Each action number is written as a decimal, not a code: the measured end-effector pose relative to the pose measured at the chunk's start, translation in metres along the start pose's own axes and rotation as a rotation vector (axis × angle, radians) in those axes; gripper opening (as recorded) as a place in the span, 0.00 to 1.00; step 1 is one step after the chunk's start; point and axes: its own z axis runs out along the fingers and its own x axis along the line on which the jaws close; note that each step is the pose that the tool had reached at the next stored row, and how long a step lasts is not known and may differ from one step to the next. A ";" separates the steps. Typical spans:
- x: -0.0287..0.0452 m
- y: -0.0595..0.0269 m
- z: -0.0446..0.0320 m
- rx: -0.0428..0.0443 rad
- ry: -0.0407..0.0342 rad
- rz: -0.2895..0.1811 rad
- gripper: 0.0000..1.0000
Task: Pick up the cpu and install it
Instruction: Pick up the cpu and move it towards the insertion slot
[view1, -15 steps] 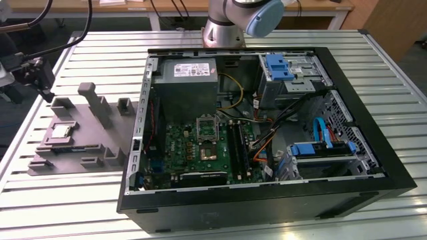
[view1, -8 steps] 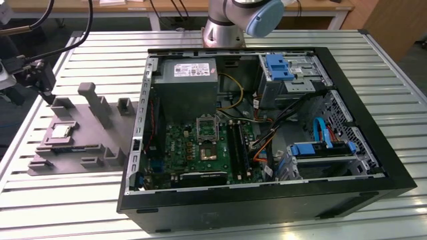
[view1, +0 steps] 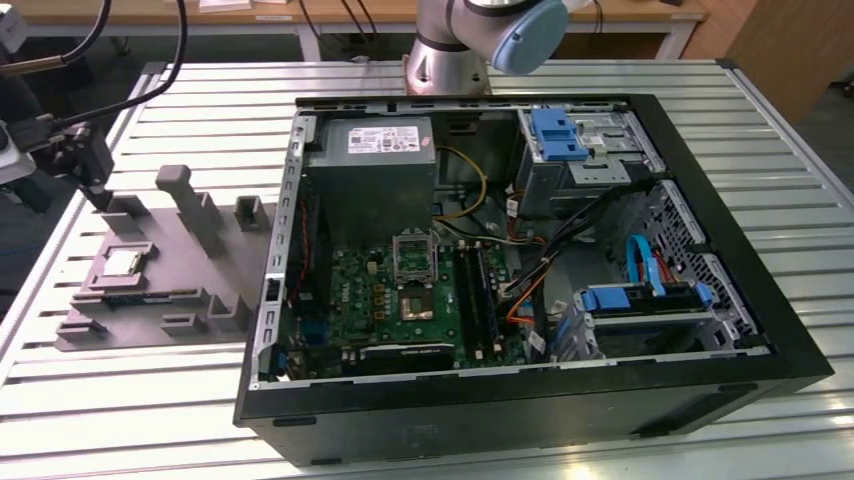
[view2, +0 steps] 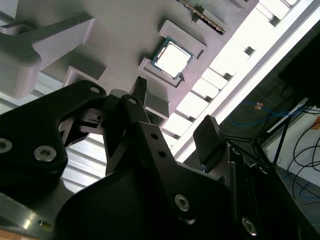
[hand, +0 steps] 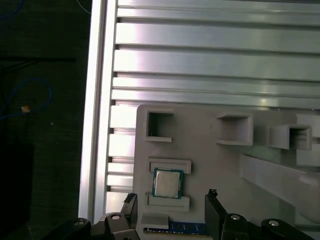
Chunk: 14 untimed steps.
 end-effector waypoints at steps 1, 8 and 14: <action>0.0000 -0.0002 0.0014 0.0000 -0.0001 -0.001 0.65; 0.0012 -0.0009 0.0084 0.0001 -0.0006 -0.003 0.65; 0.0024 -0.0010 0.0108 0.0000 -0.0006 -0.003 0.65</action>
